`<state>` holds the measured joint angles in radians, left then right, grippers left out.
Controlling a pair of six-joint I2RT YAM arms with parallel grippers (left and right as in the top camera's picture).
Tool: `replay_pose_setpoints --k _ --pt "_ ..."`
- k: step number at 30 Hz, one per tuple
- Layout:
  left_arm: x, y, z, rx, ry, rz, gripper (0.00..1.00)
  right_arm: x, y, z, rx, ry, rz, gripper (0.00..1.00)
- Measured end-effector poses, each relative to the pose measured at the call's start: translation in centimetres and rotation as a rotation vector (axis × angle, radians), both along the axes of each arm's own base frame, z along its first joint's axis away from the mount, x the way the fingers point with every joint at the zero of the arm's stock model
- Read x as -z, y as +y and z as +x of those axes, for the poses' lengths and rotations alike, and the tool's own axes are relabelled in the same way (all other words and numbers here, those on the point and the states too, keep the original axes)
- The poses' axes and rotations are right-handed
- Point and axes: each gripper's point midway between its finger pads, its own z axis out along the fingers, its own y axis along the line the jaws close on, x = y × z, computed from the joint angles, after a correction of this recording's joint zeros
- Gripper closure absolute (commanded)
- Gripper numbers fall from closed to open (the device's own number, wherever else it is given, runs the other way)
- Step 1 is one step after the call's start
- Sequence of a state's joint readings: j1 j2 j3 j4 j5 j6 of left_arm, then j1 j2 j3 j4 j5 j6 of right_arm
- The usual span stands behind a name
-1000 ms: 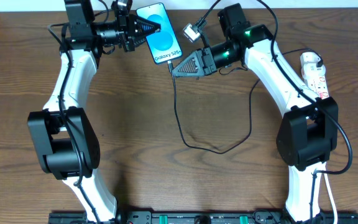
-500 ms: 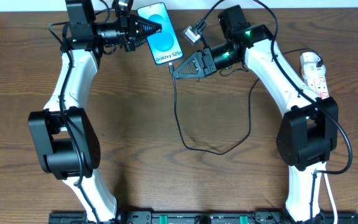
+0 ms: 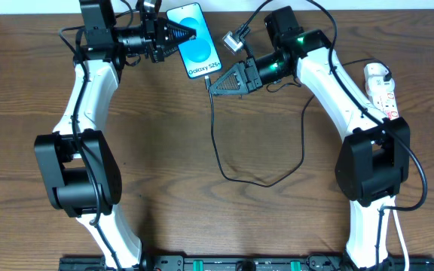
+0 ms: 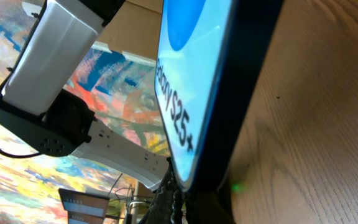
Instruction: Plug charger to phone and switch on socket
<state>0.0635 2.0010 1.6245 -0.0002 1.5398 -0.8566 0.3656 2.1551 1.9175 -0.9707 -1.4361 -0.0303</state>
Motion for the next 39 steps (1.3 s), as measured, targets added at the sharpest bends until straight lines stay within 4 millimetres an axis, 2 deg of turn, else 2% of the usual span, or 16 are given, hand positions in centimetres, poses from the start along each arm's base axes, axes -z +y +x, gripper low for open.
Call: replay_pose_setpoints --k 39 --pt "0.00 0.00 0.00 0.001 -0.019 0.003 0.93 -0.02 0.27 -0.06 -0.003 0.007 -0.003 0.99"
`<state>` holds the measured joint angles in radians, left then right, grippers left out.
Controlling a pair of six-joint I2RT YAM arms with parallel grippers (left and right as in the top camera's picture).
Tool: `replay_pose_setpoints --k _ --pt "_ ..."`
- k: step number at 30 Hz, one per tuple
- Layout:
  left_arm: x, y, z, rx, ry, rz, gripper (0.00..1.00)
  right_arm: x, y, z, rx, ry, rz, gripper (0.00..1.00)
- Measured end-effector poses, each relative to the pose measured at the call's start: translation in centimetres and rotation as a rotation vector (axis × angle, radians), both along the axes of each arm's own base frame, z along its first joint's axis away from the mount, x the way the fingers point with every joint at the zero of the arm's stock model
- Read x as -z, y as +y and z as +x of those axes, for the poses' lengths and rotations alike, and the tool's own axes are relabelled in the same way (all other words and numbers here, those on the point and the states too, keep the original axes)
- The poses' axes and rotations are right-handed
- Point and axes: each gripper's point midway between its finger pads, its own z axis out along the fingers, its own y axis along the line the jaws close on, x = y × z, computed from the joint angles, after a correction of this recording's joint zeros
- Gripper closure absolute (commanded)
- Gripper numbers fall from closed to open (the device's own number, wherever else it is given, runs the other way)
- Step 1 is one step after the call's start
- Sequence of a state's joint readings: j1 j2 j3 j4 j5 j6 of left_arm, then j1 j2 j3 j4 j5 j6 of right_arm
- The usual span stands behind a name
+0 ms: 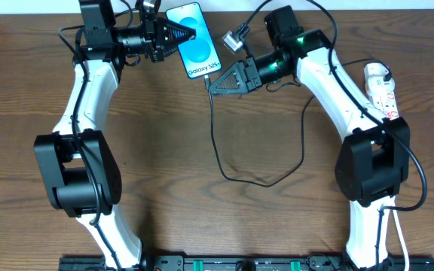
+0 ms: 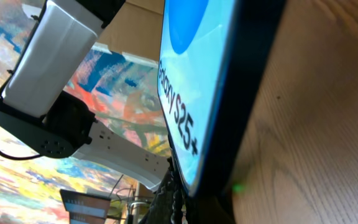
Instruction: Plug charger to phone and switch on socket
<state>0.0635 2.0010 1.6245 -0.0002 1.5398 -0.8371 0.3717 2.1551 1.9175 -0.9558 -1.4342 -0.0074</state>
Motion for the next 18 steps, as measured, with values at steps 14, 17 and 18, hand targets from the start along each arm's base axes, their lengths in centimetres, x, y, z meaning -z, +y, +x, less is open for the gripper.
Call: replay_pose_setpoints --k 14,17,18 --pt "0.03 0.10 0.09 -0.005 -0.006 0.003 0.93 -0.09 0.25 0.22 0.004 0.010 -0.004 0.99" --pt "0.03 0.10 0.09 -0.005 -0.008 0.003 0.93 -0.09 0.25 0.22 0.004 0.011 -0.004 0.99" --pt "0.03 0.10 0.09 -0.005 -0.008 0.003 0.93 -0.08 0.25 0.23 0.004 0.011 -0.005 0.99"
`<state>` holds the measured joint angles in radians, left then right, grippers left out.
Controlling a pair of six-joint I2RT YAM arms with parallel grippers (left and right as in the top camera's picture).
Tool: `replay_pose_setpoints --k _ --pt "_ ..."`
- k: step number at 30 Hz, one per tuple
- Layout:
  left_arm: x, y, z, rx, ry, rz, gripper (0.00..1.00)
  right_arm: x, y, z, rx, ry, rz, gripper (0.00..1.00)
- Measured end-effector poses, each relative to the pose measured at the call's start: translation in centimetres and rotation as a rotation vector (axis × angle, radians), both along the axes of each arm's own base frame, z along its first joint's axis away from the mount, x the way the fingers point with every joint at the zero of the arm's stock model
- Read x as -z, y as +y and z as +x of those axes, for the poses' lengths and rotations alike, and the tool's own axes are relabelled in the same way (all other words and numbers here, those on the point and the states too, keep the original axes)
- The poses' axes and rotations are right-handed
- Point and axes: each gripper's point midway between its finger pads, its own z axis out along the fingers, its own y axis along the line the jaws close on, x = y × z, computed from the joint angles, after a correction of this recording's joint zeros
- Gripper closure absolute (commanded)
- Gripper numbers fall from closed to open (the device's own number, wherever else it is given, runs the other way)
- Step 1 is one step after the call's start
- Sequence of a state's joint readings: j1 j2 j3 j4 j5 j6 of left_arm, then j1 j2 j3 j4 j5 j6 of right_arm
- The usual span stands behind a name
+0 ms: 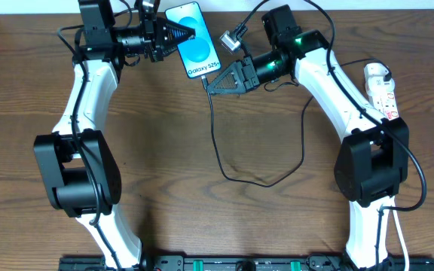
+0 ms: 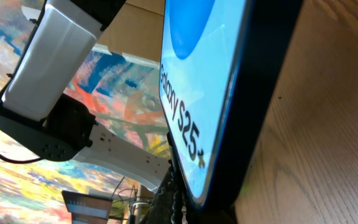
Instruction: Plug charger to phone and switch on socket
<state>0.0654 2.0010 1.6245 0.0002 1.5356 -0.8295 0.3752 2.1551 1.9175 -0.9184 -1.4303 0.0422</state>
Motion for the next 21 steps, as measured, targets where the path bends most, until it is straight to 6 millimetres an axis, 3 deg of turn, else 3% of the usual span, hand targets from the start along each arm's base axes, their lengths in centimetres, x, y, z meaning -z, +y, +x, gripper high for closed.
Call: replay_pose_setpoints --k 21 --pt "-0.07 -0.01 -0.05 0.004 -0.006 -0.001 0.93 0.72 -0.12 0.08 0.016 0.010 -0.043 0.99"
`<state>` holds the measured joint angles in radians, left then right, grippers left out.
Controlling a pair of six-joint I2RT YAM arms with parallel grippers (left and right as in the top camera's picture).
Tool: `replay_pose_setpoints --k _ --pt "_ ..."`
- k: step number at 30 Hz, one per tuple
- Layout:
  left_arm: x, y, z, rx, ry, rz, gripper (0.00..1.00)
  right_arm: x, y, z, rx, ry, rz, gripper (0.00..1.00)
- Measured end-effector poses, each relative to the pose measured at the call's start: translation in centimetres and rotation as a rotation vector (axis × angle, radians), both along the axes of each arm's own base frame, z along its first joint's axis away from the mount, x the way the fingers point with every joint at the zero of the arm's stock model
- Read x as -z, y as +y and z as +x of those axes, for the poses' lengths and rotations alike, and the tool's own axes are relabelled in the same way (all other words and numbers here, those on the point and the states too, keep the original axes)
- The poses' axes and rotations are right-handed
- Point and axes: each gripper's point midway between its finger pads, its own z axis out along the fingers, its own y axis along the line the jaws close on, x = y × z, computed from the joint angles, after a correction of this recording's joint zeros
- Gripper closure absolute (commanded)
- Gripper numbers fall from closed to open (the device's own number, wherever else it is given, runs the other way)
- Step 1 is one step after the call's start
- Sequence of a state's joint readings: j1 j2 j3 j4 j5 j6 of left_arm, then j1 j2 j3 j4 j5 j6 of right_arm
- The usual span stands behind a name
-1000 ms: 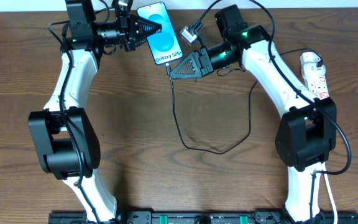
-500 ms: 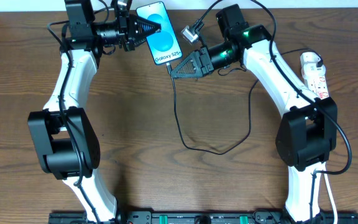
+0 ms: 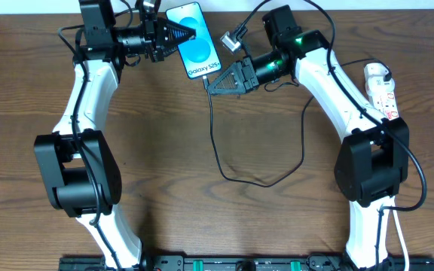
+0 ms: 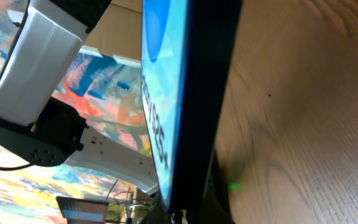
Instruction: Plug charger to phone and switch on socket
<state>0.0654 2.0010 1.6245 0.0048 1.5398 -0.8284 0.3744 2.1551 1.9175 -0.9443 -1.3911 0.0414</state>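
Observation:
The phone [image 3: 194, 41] lies at the table's far edge, its lit screen reading Galaxy S25+. My left gripper [image 3: 178, 34] is shut on its left side. At the phone's lower end my right gripper [image 3: 211, 83] is shut on the charger plug, whose black cable [image 3: 215, 143] trails toward the front. In the right wrist view the phone [image 4: 197, 93] is nearly edge-on, and the plug tip [image 4: 180, 218] sits right at its bottom edge. Whether the plug is seated is hidden. The white socket strip [image 3: 380, 90] lies at the right.
The cable loops across the table's middle [image 3: 277, 177] and rises back toward the right arm. A small grey connector [image 3: 236, 38] hangs beside the phone's right side. The left arm's white link [image 4: 42, 68] fills the upper left of the right wrist view.
In the right wrist view the phone has gone from angled, with its screen broadly showing, to almost edge-on and further left. Overhead, both arms and the phone look nearly unchanged.
At the oldest moment my left gripper held the phone and my right gripper held the plug at its lower end. Over the following moments the phone's edge grew larger in the right wrist view. Now it is edge-on with the plug tip directly under it.

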Motion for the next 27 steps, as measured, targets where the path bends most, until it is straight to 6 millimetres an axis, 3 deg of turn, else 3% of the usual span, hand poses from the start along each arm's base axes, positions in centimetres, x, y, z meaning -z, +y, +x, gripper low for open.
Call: replay_pose_setpoints --k 10,21,27 --pt "-0.2 1.9 0.6 -0.039 -0.037 0.005 0.93 0.0 -0.2 -0.3 -0.010 -0.016 0.010 0.99" --pt "-0.2 1.6 0.5 -0.033 -0.037 0.004 0.93 -0.5 -0.2 -0.4 -0.027 -0.054 0.053 0.99" --pt "-0.2 0.5 0.2 -0.010 -0.036 0.004 0.93 -0.4 -0.2 -0.4 -0.025 -0.055 0.048 0.99"
